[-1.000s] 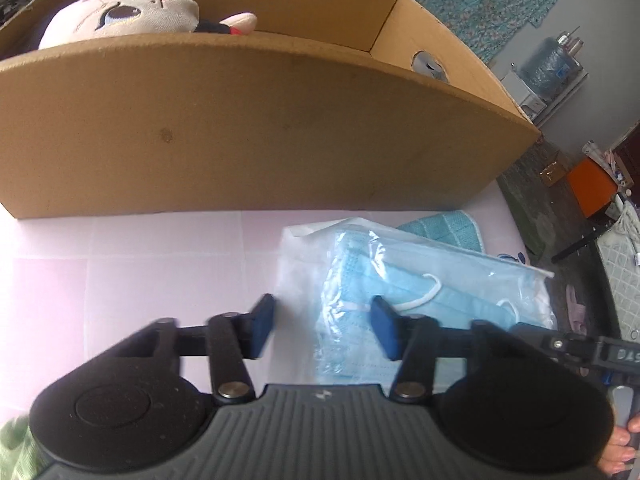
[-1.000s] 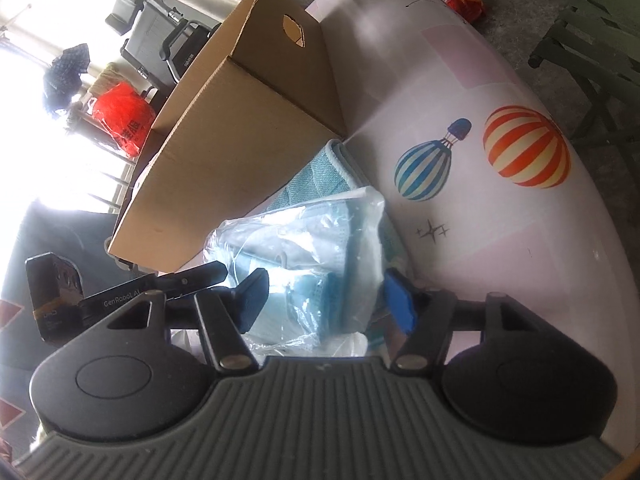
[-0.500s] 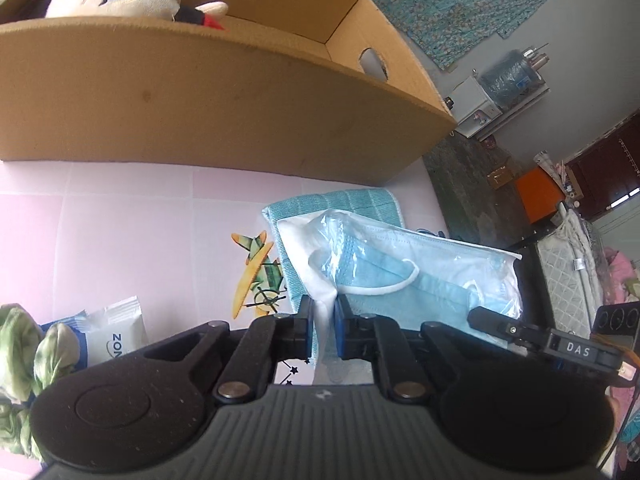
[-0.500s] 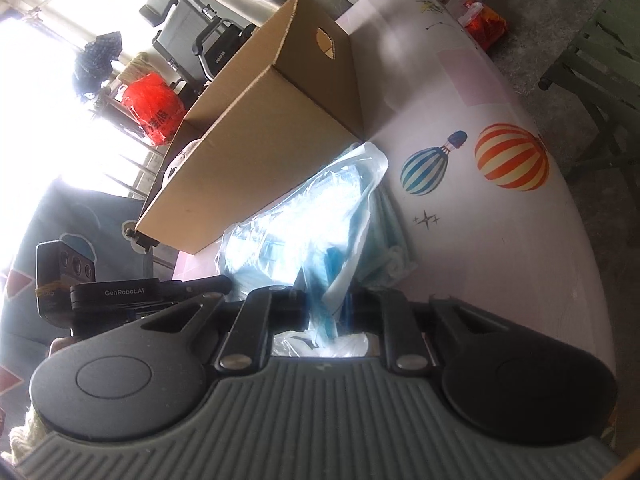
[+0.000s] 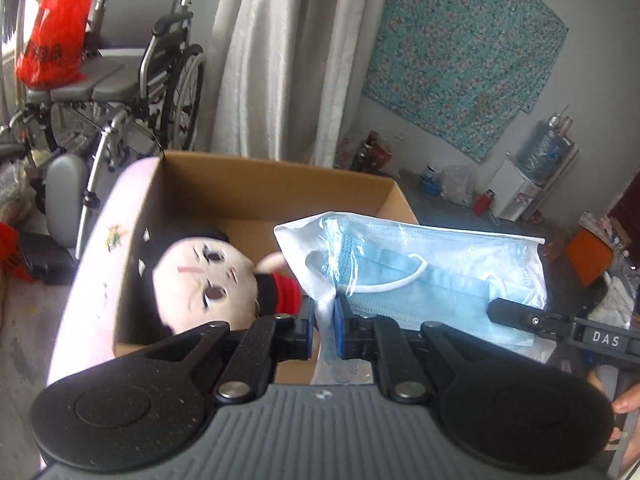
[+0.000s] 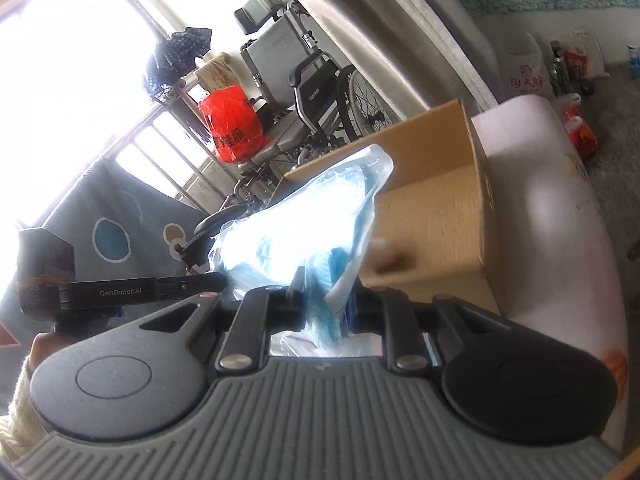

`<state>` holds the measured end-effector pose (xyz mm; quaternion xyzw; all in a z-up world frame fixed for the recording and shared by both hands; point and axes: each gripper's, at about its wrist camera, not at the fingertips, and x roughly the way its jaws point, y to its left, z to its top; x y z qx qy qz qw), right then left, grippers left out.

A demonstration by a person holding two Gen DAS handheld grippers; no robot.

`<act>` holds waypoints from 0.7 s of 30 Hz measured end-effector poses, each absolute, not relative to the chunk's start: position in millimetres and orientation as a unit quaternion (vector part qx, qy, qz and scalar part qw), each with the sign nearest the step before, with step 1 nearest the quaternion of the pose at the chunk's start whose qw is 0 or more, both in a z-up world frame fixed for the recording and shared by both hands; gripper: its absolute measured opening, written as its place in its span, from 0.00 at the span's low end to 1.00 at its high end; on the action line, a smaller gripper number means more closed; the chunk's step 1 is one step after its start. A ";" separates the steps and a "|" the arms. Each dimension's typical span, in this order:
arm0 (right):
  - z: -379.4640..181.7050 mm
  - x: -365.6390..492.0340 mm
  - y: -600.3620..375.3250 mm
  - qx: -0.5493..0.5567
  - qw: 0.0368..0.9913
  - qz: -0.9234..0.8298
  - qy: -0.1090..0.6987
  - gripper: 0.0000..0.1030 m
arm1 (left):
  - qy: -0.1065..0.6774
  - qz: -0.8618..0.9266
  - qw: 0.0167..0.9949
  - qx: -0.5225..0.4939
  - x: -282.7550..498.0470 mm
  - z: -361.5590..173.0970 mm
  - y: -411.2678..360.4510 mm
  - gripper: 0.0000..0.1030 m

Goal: Organize soft objects
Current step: 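Lift the mask bag with both grippers and carry it over the box, then lower the mask bag into the box and open both grippers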

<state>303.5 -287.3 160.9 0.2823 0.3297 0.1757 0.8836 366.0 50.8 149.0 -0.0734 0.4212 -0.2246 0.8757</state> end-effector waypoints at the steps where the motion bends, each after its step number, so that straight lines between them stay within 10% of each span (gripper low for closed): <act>1: 167.2 332.2 -282.2 0.279 0.886 0.173 0.327 0.17 | 0.413 -0.207 0.885 -0.063 385.7 160.2 50.2 0.10; 11: 132.9 569.9 -239.2 0.219 0.882 0.127 0.398 0.29 | 0.401 -0.068 0.912 0.059 556.6 121.7 27.7 0.09; 21: 54.3 617.7 -211.6 0.174 0.864 0.094 0.463 0.36 | 0.453 0.019 0.888 0.080 616.8 42.2 49.4 0.11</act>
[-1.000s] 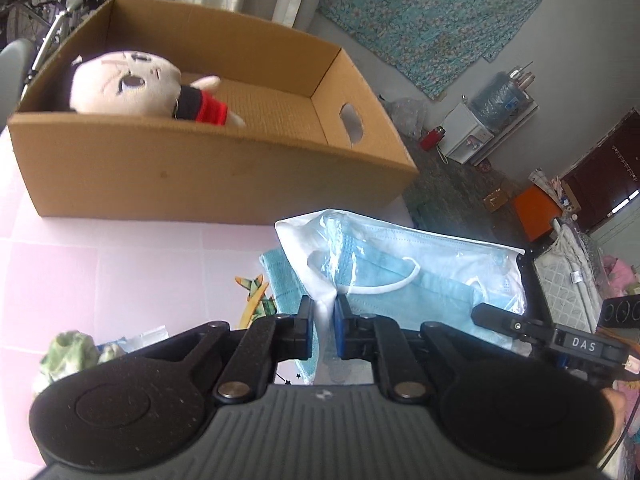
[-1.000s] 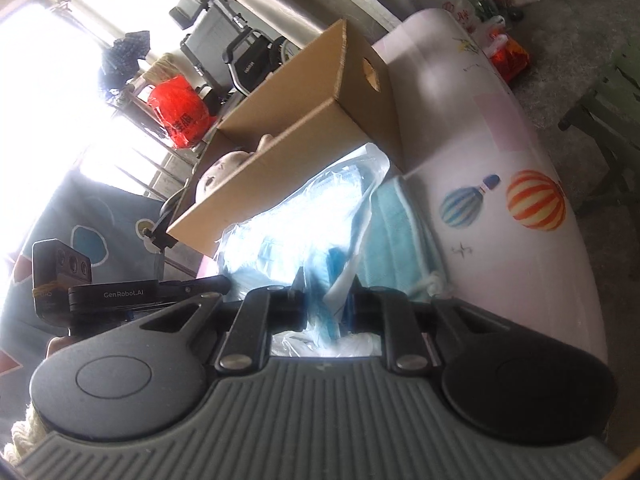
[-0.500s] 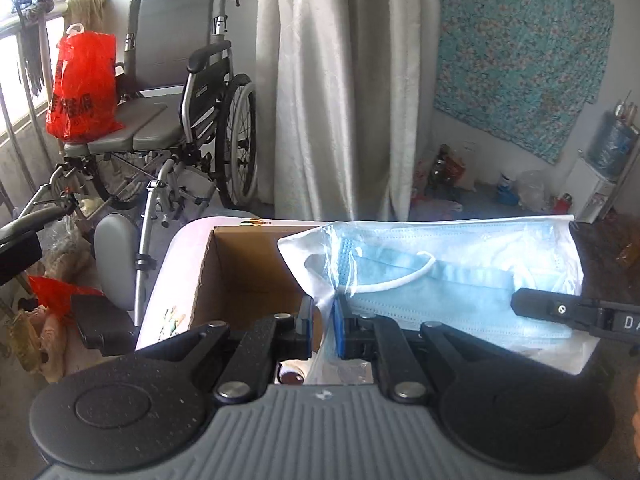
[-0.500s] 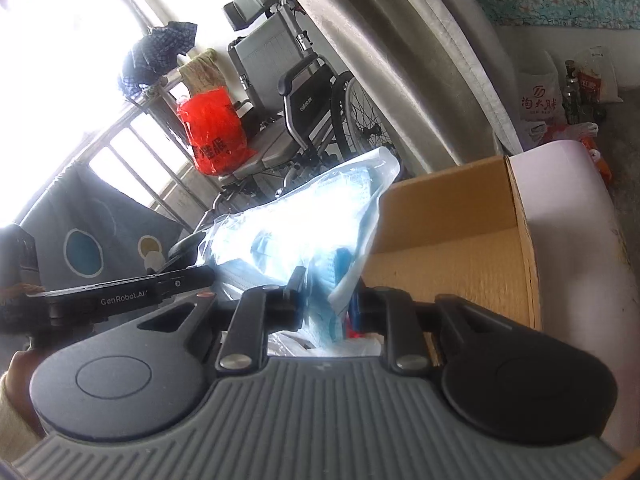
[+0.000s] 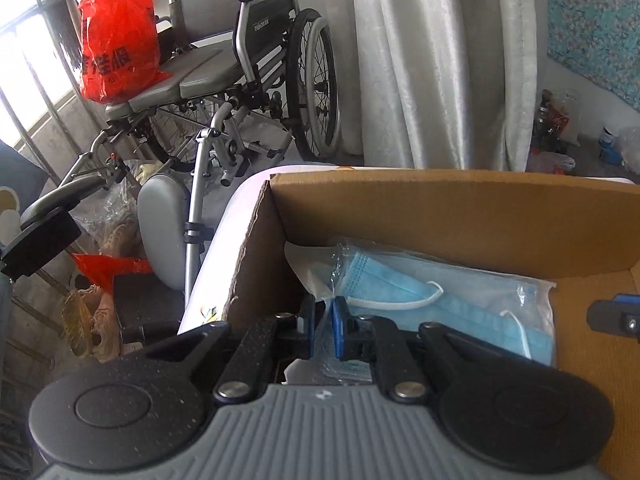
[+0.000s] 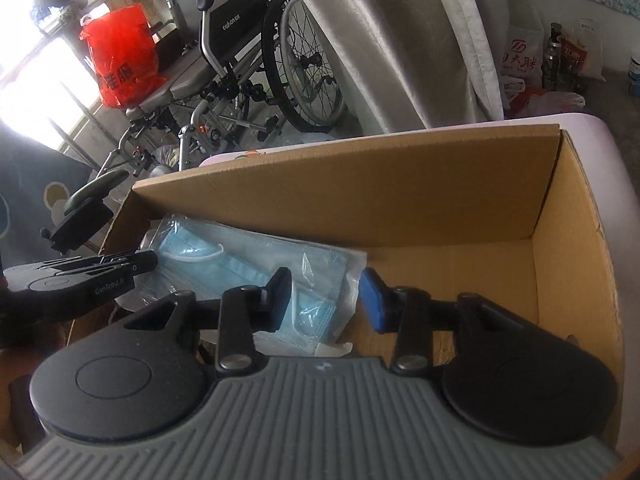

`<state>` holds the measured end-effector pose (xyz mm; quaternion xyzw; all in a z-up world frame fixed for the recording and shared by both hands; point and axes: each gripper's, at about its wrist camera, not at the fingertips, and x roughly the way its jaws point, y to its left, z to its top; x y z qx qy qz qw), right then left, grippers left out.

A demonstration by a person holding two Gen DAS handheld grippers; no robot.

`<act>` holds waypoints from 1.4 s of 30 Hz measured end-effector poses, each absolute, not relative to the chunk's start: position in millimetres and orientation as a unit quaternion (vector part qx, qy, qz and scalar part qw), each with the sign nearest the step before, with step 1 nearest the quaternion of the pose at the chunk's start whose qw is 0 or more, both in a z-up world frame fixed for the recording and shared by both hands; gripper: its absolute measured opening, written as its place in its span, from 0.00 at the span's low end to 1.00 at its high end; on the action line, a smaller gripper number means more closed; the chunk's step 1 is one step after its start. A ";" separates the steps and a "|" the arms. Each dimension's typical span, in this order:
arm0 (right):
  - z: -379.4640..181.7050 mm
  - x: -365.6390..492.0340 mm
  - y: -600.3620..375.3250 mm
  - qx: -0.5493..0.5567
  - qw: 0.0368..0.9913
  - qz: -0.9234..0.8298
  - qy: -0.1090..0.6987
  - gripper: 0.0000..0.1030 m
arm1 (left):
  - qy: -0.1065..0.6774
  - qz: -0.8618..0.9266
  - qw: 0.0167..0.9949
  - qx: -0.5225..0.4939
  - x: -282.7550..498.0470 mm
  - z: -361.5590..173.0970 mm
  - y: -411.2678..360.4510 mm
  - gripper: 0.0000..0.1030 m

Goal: Organize soft objects
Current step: 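Lower the mask bag into the box and open both grippers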

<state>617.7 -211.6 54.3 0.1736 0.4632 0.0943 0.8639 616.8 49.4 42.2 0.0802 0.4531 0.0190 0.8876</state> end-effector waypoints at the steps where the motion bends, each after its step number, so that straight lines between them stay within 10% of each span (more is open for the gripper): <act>1: 43.1 619.1 -206.3 0.167 0.862 0.091 0.469 0.36 | 0.453 0.019 0.888 0.081 617.7 38.8 49.6 0.13; 11: -20.4 630.8 -194.2 0.210 0.835 0.089 0.501 0.36 | 0.442 -0.017 0.875 0.198 605.4 39.3 19.1 0.18; 22: -21.5 646.2 -181.7 0.157 0.864 0.095 0.470 0.38 | 0.601 -0.092 0.766 0.212 640.5 -10.1 -8.9 0.19; 42: 43.0 622.3 -192.9 0.124 0.893 0.077 0.427 0.48 | 0.506 -0.099 0.837 0.184 605.2 72.1 -4.9 0.50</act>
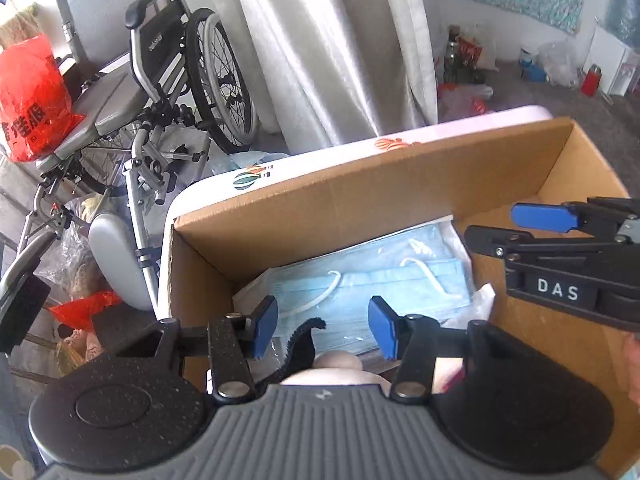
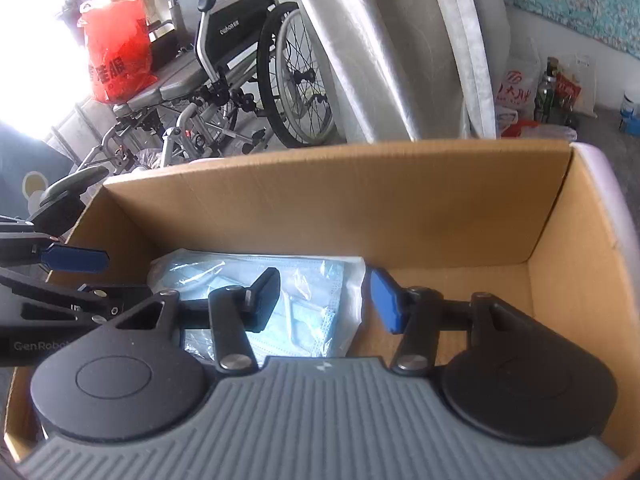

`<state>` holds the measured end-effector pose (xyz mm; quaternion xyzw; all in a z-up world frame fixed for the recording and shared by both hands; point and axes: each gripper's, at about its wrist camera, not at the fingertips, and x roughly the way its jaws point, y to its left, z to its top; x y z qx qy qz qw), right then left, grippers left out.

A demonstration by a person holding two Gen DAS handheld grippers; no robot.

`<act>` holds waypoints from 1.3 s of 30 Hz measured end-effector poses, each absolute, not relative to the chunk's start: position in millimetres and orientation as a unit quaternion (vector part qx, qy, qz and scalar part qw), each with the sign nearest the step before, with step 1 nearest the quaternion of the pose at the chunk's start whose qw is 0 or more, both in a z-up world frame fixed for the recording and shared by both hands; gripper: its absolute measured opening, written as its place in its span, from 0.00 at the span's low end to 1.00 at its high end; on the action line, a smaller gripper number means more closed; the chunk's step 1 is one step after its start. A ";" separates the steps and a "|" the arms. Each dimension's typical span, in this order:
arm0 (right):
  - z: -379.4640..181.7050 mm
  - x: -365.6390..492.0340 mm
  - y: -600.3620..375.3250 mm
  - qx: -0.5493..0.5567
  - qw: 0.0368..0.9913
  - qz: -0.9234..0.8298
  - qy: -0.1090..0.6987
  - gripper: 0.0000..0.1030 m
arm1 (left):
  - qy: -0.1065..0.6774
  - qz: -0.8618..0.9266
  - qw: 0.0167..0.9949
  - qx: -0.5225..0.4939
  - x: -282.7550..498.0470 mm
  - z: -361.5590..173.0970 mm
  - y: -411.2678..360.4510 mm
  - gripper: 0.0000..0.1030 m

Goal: Organize soft objects
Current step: 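Lower the mask bag into the box and open both grippers, then withdraw both tools from the box and move over the blue checked towel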

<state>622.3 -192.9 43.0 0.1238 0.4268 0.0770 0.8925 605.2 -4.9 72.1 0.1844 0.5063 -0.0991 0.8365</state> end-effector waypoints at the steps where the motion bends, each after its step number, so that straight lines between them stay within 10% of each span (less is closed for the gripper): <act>1: 53.6 615.9 -196.1 0.120 0.896 0.079 0.421 0.48 | 0.502 -0.102 0.842 0.171 601.9 78.8 -2.7 0.50; 18: 225.0 351.2 -317.4 0.151 0.922 0.150 0.324 0.49 | 0.430 -0.197 0.877 0.089 377.5 157.6 15.7 0.49; 39: 101.1 180.7 -338.7 0.193 0.893 0.096 0.394 0.50 | 0.473 -0.256 0.843 0.020 231.2 109.8 22.4 0.49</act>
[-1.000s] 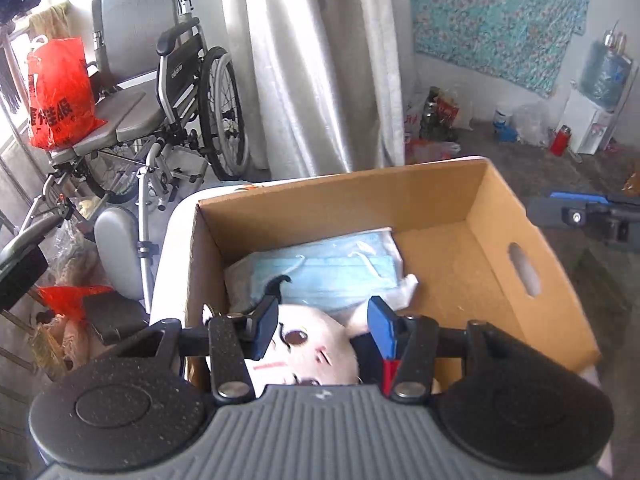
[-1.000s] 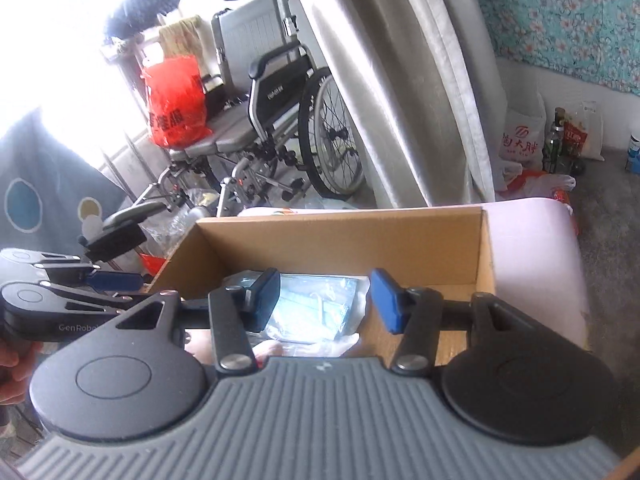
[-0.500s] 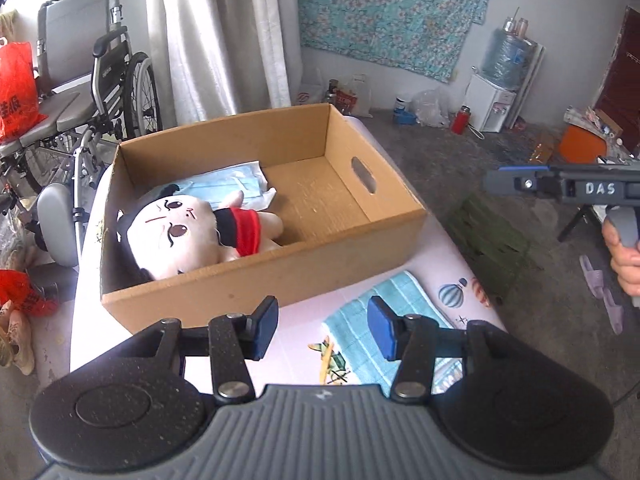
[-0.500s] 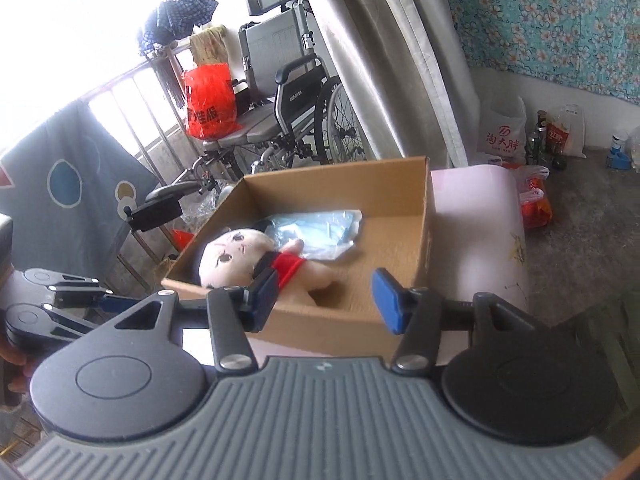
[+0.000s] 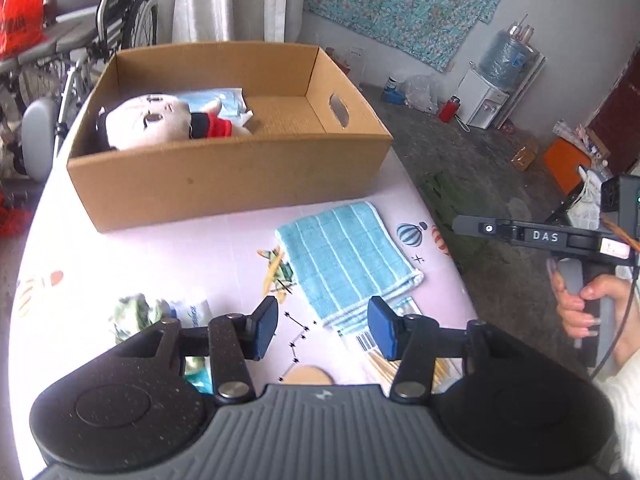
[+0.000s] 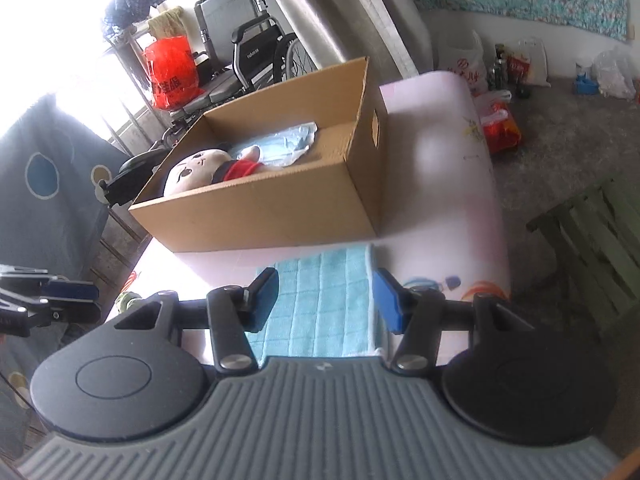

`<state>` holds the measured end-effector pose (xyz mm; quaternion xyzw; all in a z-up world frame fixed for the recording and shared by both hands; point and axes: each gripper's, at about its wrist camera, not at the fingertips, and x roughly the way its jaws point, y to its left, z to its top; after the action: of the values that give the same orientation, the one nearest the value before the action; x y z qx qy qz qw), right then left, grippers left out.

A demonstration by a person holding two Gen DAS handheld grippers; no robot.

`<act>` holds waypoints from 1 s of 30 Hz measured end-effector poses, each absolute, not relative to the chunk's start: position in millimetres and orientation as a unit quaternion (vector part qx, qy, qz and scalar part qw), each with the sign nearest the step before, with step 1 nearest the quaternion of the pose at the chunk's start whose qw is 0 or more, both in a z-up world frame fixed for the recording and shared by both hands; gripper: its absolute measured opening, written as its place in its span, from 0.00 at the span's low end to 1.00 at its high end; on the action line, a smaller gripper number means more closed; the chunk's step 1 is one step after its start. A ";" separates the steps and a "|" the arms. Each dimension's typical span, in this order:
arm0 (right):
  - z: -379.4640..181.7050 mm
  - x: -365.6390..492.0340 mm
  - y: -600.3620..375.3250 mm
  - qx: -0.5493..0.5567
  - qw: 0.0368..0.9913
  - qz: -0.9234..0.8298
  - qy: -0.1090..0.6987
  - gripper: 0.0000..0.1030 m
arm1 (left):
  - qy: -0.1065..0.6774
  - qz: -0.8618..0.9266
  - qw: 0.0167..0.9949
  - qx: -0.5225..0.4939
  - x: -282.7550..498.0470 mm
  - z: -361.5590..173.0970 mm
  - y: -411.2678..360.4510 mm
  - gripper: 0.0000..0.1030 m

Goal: Organize soft objects
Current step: 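Withdraw both tools from the box and move over the blue checked towel, then close both grippers on the towel edge and lift it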

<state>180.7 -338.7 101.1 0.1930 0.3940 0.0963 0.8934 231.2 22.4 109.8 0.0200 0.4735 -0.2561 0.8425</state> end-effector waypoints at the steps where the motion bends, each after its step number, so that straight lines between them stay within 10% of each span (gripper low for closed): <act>1: 93.1 180.4 -338.2 0.203 0.888 0.095 0.401 0.50 | 0.481 -0.260 0.838 0.007 229.2 105.3 23.6 0.49; 20: -19.4 266.6 -340.0 0.263 0.851 0.052 0.452 0.51 | 0.547 -0.182 0.805 -0.141 335.2 -34.5 -18.5 0.59; 26: -31.7 300.7 -346.2 0.294 0.841 0.105 0.442 0.69 | 0.516 -0.211 0.811 -0.175 350.8 -45.0 -19.7 0.59; 30: -35.5 318.1 -344.1 0.320 0.828 0.111 0.446 0.60 | 0.506 -0.213 0.814 -0.191 362.4 -55.0 -25.4 0.57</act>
<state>318.1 -344.1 -35.5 0.3197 0.4463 0.1112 0.8284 362.4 -25.4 -55.0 -0.1910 0.5063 -0.2130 0.8135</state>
